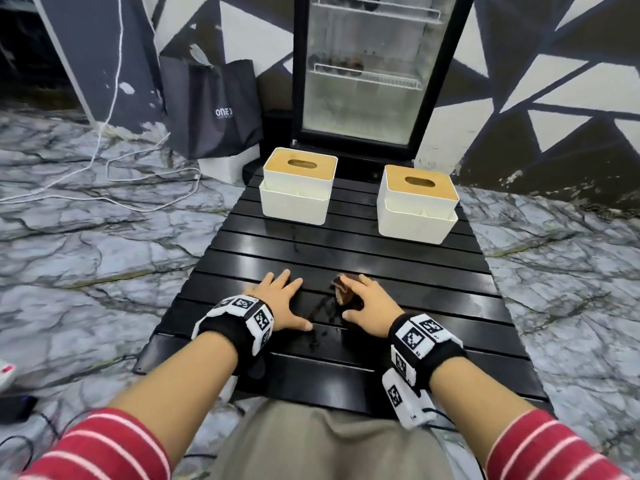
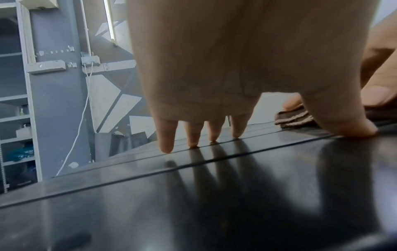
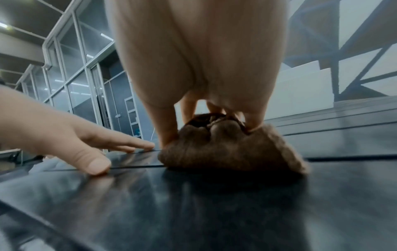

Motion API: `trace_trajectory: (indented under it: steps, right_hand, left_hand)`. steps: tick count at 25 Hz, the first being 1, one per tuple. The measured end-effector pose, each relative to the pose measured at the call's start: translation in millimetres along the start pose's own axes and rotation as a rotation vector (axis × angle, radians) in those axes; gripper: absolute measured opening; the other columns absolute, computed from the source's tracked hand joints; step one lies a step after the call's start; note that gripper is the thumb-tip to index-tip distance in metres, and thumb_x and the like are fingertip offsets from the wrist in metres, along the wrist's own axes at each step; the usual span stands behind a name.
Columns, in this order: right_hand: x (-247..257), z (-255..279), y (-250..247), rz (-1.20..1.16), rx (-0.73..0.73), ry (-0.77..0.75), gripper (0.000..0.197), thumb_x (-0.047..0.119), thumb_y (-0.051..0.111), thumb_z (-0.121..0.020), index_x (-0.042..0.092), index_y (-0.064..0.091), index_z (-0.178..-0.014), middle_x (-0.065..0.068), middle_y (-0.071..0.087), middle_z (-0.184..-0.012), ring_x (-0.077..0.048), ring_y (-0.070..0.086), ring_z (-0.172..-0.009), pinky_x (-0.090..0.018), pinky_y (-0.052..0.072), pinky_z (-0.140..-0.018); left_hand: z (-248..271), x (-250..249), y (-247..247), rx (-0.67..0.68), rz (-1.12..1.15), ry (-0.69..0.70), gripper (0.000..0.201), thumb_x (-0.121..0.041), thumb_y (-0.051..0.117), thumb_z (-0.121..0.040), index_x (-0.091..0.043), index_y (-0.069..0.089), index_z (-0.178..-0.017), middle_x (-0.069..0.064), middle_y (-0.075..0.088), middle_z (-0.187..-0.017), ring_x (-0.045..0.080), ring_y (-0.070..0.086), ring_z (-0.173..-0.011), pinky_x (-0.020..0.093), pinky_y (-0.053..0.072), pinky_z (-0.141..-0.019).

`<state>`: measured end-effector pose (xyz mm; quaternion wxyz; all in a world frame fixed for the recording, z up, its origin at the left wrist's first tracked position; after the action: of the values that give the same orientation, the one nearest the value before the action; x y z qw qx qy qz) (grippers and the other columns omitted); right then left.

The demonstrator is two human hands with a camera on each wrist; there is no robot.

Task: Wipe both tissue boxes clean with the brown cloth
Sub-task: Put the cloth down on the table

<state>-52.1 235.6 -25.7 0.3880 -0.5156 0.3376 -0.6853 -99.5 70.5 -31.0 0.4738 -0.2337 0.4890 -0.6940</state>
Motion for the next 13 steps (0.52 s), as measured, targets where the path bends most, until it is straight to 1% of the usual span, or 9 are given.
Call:
trace_trajectory:
  steps: [2, 4, 7, 9, 11, 13]
  right_hand:
    - [3.7, -7.2, 11.6, 0.092, 0.083, 0.03, 0.074, 0.025, 0.055, -0.089, 0.029, 0.008, -0.145, -0.016, -0.001, -0.154, -0.032, -0.001, -0.142, -0.042, 0.01, -0.116]
    - [13.8, -14.8, 17.9, 0.151, 0.111, 0.018, 0.074, 0.022, 0.05, -0.091, 0.028, 0.001, -0.145, -0.014, -0.006, -0.155, -0.031, -0.003, -0.142, -0.045, 0.012, -0.115]
    - [36.5, -16.7, 26.8, 0.238, 0.112, -0.086, 0.072, 0.015, 0.048, -0.091, 0.026, 0.002, -0.146, -0.011, -0.005, -0.155, -0.029, 0.001, -0.142, -0.045, 0.015, -0.115]
    - [45.4, -7.6, 35.1, 0.281, 0.12, -0.164, 0.07, 0.01, 0.045, -0.091, 0.024, 0.005, -0.146, -0.009, -0.005, -0.155, -0.029, 0.002, -0.142, -0.043, 0.015, -0.115]
    - [43.6, 5.2, 41.1, 0.31, 0.127, -0.232, 0.069, 0.006, 0.043, -0.091, 0.024, 0.006, -0.146, -0.008, -0.004, -0.155, -0.028, 0.003, -0.142, -0.042, 0.014, -0.115]
    - [32.9, 10.7, 38.7, 0.297, 0.125, -0.228, 0.07, 0.002, 0.042, -0.09, 0.023, 0.005, -0.146, -0.007, -0.004, -0.155, -0.026, 0.003, -0.143, -0.041, 0.013, -0.116]
  left_hand:
    - [0.2, -1.4, 5.3, 0.024, 0.022, -0.011, 0.104, -0.07, 0.058, -0.073, -0.031, -0.001, -0.15, -0.004, -0.011, -0.159, 0.024, -0.009, -0.146, 0.053, 0.01, -0.116]
    - [0.8, -2.2, 8.3, 0.042, 0.033, -0.017, 0.108, -0.071, 0.059, -0.071, -0.031, -0.004, -0.15, -0.004, -0.014, -0.158, 0.025, -0.013, -0.145, 0.053, 0.007, -0.116]
    - [1.8, -1.3, 8.4, 0.041, 0.03, -0.027, 0.109, -0.071, 0.059, -0.071, -0.031, -0.006, -0.149, -0.004, -0.016, -0.158, 0.025, -0.014, -0.145, 0.053, 0.005, -0.116]
    - [1.6, 0.0, 9.1, 0.047, 0.024, -0.029, 0.109, -0.072, 0.058, -0.071, -0.031, -0.007, -0.149, -0.004, -0.017, -0.158, 0.024, -0.015, -0.145, 0.053, 0.004, -0.116]
    - [1.3, -0.4, 10.0, 0.049, 0.025, -0.023, 0.109, -0.072, 0.057, -0.072, -0.031, -0.007, -0.149, -0.004, -0.017, -0.157, 0.025, -0.015, -0.145, 0.054, 0.004, -0.116]
    - [0.9, -0.1, 10.8, 0.051, 0.031, -0.019, 0.109, -0.072, 0.057, -0.072, -0.031, -0.007, -0.149, -0.005, -0.018, -0.157, 0.025, -0.016, -0.145, 0.054, 0.004, -0.116]
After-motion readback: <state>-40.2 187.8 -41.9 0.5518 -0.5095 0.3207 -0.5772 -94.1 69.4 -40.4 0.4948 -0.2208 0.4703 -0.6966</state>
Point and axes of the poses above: each hand's wrist, its own z-axis away from the middle knuckle, its own y-axis out of the palm, x = y × z, the point moved 7 cm from there along -z, towards the middle knuckle
